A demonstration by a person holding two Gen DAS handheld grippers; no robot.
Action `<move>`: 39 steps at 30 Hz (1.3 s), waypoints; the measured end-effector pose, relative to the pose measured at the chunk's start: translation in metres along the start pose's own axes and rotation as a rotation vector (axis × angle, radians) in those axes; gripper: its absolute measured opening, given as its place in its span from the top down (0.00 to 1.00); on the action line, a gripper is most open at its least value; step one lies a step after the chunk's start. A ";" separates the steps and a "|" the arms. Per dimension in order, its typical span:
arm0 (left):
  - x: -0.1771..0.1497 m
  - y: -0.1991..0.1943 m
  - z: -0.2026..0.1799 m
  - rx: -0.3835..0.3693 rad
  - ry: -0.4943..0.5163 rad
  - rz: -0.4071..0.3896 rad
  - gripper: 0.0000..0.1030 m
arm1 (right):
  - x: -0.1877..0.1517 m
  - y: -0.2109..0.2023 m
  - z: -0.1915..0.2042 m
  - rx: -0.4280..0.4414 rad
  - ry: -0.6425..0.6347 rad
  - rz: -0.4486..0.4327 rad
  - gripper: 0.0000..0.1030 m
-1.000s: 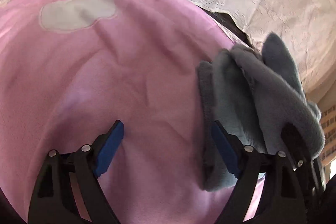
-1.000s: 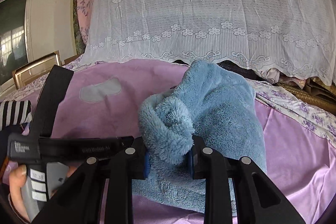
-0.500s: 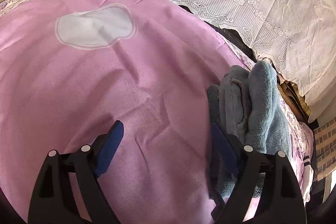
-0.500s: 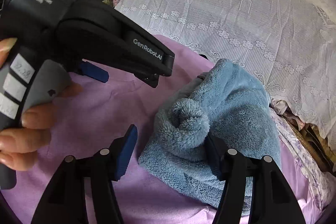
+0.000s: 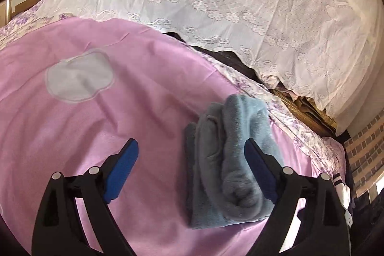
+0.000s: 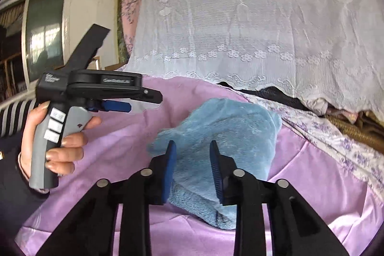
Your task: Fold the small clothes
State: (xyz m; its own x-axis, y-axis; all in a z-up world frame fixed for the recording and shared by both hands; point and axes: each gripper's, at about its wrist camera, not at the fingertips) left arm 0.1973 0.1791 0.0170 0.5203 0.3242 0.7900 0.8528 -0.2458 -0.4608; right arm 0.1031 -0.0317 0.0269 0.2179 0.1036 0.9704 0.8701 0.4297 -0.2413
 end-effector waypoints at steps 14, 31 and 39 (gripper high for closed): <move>-0.044 0.134 -0.006 -0.009 -0.054 0.245 0.05 | -0.069 0.049 -0.022 -0.013 0.065 0.174 0.76; -0.046 0.060 0.002 0.047 -0.004 0.063 0.05 | -0.053 0.032 -0.042 0.056 0.189 0.125 0.76; -0.067 0.058 0.019 0.050 0.034 0.146 0.04 | 0.003 0.060 -0.069 -0.027 0.250 0.116 0.76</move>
State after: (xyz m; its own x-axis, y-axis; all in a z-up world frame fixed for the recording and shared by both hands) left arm 0.2124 0.1609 -0.0705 0.6378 0.2567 0.7262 0.7698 -0.2418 -0.5907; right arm 0.1866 -0.0674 0.0148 0.4162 -0.0750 0.9062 0.8436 0.4036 -0.3541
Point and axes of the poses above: each gripper's, at about its wrist camera, not at the fingertips, and y roughly the way its jaws point, z to its left, x to its top, and after that the axes turned 13 degrees about -z, right-handed
